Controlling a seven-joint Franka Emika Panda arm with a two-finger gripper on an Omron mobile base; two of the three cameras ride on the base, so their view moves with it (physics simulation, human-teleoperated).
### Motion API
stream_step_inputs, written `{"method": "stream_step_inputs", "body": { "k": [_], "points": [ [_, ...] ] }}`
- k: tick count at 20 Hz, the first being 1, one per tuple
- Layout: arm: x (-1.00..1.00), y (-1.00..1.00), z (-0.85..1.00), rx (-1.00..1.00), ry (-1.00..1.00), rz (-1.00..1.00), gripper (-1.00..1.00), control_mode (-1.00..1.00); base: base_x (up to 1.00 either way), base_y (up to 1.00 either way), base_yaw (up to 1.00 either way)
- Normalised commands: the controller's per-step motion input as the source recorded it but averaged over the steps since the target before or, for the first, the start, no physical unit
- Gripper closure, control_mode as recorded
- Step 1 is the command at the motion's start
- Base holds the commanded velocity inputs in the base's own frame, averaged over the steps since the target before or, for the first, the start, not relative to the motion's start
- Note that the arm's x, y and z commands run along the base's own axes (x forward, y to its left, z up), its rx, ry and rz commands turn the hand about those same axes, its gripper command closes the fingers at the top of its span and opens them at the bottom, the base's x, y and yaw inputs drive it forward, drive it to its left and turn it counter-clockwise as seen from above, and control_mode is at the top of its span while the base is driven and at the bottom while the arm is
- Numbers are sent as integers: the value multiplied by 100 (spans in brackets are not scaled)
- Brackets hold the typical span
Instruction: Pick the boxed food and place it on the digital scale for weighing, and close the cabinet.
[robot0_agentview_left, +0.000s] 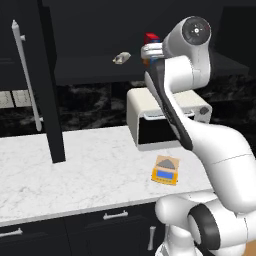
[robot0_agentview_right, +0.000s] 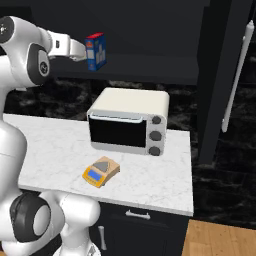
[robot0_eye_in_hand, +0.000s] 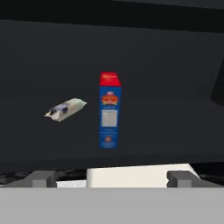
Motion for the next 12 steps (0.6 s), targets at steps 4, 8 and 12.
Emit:
{"method": "stream_step_inputs", "body": {
  "k": [4,8,12],
  "points": [
    [11,-7,0,14,3,0,-100,-100,0,0,0],
    [21,-14,0,3,1,0,-100,-100,0,0,0],
    [29,-14,0,0,0,0,-100,-100,0,0,0]
  ]
}}
